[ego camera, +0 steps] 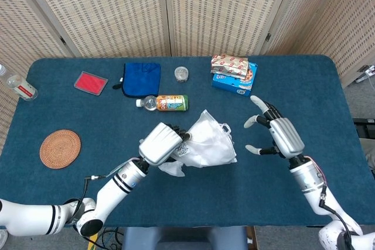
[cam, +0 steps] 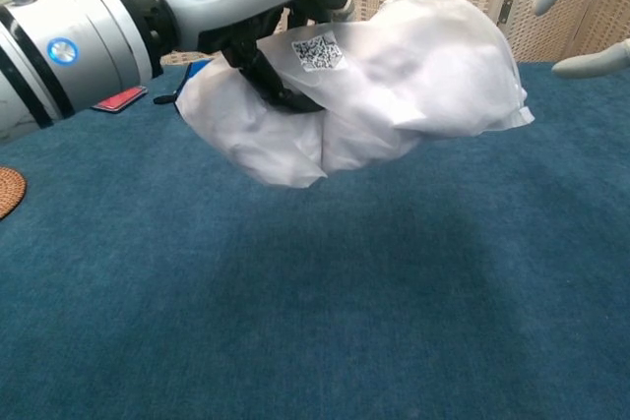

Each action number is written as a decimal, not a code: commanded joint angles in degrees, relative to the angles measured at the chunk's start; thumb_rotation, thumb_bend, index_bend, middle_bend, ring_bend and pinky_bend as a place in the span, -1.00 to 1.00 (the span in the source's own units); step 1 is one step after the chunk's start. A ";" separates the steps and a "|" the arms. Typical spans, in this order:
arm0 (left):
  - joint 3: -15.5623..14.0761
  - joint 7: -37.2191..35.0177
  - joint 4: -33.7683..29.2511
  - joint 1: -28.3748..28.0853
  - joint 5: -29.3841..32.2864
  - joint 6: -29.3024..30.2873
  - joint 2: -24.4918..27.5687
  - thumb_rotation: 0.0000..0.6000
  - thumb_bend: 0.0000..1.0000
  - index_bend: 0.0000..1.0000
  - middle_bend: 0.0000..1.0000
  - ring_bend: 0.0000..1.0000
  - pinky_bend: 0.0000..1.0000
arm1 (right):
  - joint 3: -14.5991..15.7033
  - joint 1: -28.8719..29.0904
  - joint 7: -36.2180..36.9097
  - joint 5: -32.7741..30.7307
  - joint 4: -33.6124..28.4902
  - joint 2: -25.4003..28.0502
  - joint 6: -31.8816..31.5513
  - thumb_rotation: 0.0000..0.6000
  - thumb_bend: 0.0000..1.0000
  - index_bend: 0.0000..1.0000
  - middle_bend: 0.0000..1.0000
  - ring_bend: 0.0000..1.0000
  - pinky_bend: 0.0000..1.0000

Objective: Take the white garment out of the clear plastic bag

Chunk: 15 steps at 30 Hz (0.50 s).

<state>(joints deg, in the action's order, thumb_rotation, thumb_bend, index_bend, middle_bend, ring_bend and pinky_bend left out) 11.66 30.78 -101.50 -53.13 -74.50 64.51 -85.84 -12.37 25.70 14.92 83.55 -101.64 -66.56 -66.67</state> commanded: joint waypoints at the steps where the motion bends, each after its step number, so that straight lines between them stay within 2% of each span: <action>1: 0.23 0.08 -0.30 0.05 -0.14 -0.03 0.29 1.00 -0.38 0.03 0.20 0.20 0.44 | -0.26 1.00 -0.51 -0.23 -0.07 -0.55 0.84 1.00 -1.00 -0.17 -1.00 -1.00 -0.82; 7: 0.23 0.26 -0.85 0.29 -0.51 -0.25 0.86 1.00 -0.38 0.03 0.20 0.20 0.44 | -0.79 2.62 -0.95 -0.80 -0.33 -1.75 1.55 1.00 -1.00 -0.24 -1.00 -1.00 -0.82; 15: 0.18 0.44 -1.30 0.65 -1.05 -0.17 0.93 1.00 -0.38 0.03 0.20 0.20 0.44 | -0.79 4.11 -0.48 -1.41 -0.28 -3.45 2.40 1.00 -1.00 -0.24 -1.00 -1.00 -0.82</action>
<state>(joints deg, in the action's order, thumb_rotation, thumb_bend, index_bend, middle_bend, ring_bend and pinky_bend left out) 11.84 31.22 -102.80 -52.48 -75.54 64.35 -84.91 -13.18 29.77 14.40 82.19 -101.95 -69.96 -64.33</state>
